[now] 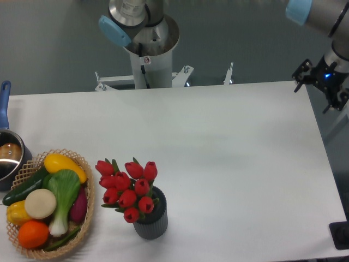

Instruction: Pick up the flowers from the vase

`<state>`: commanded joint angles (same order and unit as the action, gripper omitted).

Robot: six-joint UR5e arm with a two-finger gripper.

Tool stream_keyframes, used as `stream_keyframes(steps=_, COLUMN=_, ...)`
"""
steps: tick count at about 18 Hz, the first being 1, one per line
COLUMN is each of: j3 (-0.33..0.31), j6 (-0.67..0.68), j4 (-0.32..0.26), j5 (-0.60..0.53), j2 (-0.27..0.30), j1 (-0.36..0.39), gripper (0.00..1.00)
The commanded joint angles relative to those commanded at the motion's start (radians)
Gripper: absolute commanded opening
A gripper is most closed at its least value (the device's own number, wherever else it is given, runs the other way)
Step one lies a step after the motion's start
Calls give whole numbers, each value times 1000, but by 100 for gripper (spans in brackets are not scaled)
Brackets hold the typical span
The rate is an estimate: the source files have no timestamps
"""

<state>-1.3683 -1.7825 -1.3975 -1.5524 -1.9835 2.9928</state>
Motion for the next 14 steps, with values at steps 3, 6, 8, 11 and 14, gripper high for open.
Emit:
stream_keyframes(steps=3, j3=-5, j6=-2, j4=0, j5=0, j2=6, j1=5, gripper=100)
stream_keyframes(steps=6, j3=-20, j6=2, j4=17, j5=-14, j2=14, j1=-2, gripper=100)
stream_keyframes(steps=8, j3=-47, j6=2, j4=32, j5=-14, j2=23, j1=2, gripper=100)
stream_keyframes(steps=11, j3=-80, j6=2, j4=107, j5=-17, j2=51, j1=0, gripper=100)
stream_keyframes(steps=14, j3=-100, j6=70, j4=124, j5=-55, j2=75, j1=14, gripper=100)
